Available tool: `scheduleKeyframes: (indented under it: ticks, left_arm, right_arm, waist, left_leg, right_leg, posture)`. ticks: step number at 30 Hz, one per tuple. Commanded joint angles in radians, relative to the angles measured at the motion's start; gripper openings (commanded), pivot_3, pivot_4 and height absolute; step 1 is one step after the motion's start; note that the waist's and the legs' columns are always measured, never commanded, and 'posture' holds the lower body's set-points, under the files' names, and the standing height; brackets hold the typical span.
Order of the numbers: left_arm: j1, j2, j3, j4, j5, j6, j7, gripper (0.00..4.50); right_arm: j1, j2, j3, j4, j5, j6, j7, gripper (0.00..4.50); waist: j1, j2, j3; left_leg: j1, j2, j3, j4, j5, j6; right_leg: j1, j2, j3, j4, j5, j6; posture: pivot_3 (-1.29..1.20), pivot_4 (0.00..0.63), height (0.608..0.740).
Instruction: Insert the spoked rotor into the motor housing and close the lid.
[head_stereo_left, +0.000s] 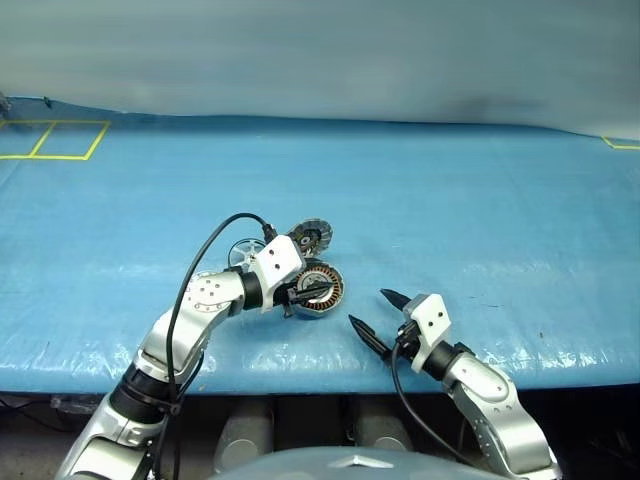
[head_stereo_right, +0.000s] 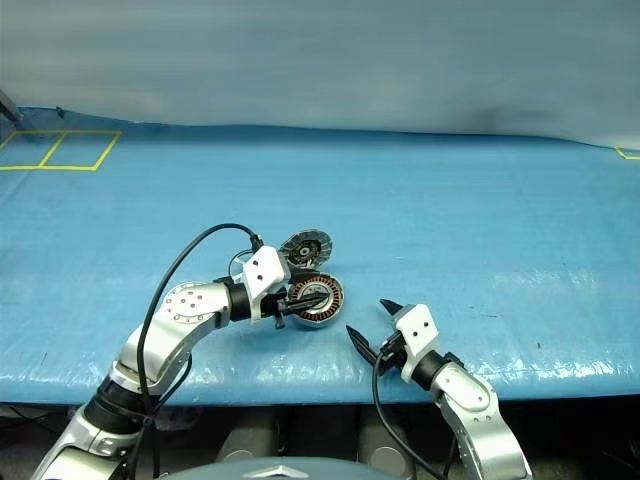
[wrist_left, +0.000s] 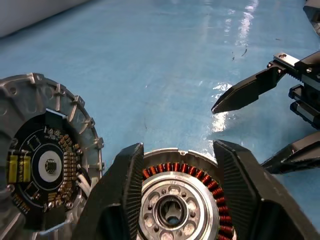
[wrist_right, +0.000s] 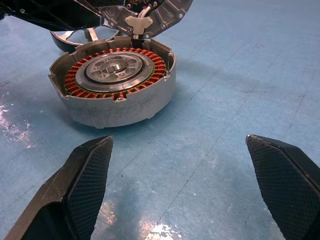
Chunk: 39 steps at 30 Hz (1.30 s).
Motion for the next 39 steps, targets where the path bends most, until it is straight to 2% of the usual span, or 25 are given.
scheduleKeyframes:
  ticks: [1, 3, 8, 22, 39]
  left_arm:
    - [0.016, 0.020, 0.040, -0.073, -0.035, 0.006, -0.011, 0.66]
    - [0.037, 0.032, 0.055, -0.084, -0.043, -0.001, -0.013, 0.04]
    - [0.051, 0.045, 0.052, -0.064, -0.028, -0.010, -0.001, 0.04]
    - [-0.033, -0.014, -0.058, 0.052, 0.067, 0.010, 0.046, 0.04]
    - [-0.038, -0.024, -0.070, 0.080, 0.087, 0.016, 0.048, 0.04]
  right_arm:
    - [-0.010, 0.003, -0.001, -0.015, 0.006, -0.001, 0.000, 4.50]
    - [-0.011, 0.003, 0.001, -0.014, 0.004, 0.000, -0.001, 4.50]
    - [-0.015, 0.004, 0.005, -0.009, 0.001, 0.004, -0.002, 4.50]
    - [-0.005, 0.003, 0.002, -0.018, -0.004, 0.006, -0.016, 4.50]
    - [-0.004, -0.001, 0.007, -0.018, -0.003, 0.003, -0.016, 4.50]
  waist:
    - [0.001, 0.000, 0.000]
    - [0.001, 0.000, 0.000]
    - [0.001, 0.000, 0.000]
    - [0.000, 0.000, 0.000]
    - [0.001, 0.000, 0.000]
  left_leg:
    - [0.000, 0.000, 0.000, 0.000, 0.000, 0.000]
    - [0.000, 0.000, 0.000, 0.000, 0.000, 0.000]
    - [0.000, 0.000, 0.000, 0.000, 0.000, 0.000]
    - [0.000, 0.000, 0.000, 0.000, 0.000, 0.000]
    - [0.000, 0.000, 0.000, 0.000, 0.000, 0.000]
  right_leg:
    - [0.000, 0.000, 0.000, 0.000, 0.000, 0.000]
    - [0.000, 0.000, 0.000, 0.000, 0.000, 0.000]
    - [0.000, 0.000, 0.000, 0.000, 0.000, 0.000]
    - [0.000, 0.000, 0.000, 0.000, 0.000, 0.000]
    - [0.000, 0.000, 0.000, 0.000, 0.000, 0.000]
  posture:
    - [0.00, 0.150, 0.740]
    - [0.00, 0.150, 0.740]
    - [0.00, 0.150, 0.740]
    - [0.00, 0.150, 0.740]
    - [0.00, 0.150, 0.740]
